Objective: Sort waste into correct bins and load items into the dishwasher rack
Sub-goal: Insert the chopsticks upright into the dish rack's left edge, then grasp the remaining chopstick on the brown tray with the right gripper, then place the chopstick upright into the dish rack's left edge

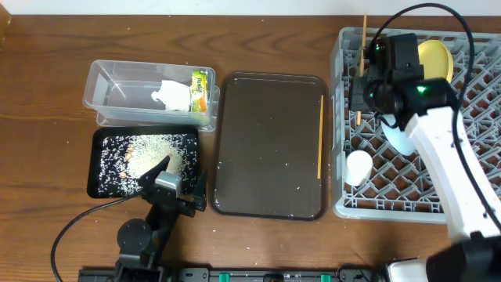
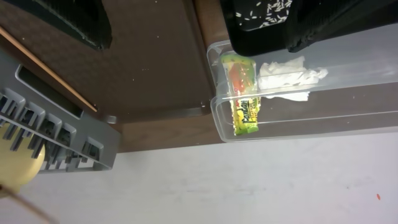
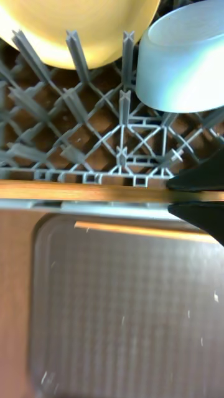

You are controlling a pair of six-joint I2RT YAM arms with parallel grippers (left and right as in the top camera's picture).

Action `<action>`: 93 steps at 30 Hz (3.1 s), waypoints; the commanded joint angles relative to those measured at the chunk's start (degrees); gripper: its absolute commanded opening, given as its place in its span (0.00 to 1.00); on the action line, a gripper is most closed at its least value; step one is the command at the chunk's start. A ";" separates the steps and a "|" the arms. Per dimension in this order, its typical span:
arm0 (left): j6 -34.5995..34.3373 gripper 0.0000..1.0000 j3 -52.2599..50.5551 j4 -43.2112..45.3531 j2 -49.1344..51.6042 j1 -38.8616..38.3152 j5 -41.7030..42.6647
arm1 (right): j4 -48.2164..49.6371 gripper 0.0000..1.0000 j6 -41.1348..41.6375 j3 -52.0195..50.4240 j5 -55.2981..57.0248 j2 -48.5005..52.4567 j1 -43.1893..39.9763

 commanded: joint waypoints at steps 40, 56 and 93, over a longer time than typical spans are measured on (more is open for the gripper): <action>0.11 0.91 -1.60 -0.83 -0.39 -0.20 0.48 | -6.64 0.35 27.06 -4.87 20.57 24.61 22.43; 0.11 0.91 -1.60 -0.85 -0.39 -0.20 0.48 | -6.54 0.01 20.24 -3.30 10.49 23.69 22.49; 0.11 0.91 -1.60 -0.85 -0.39 -0.20 0.48 | 2.14 0.44 -0.13 -2.10 0.26 -0.92 2.14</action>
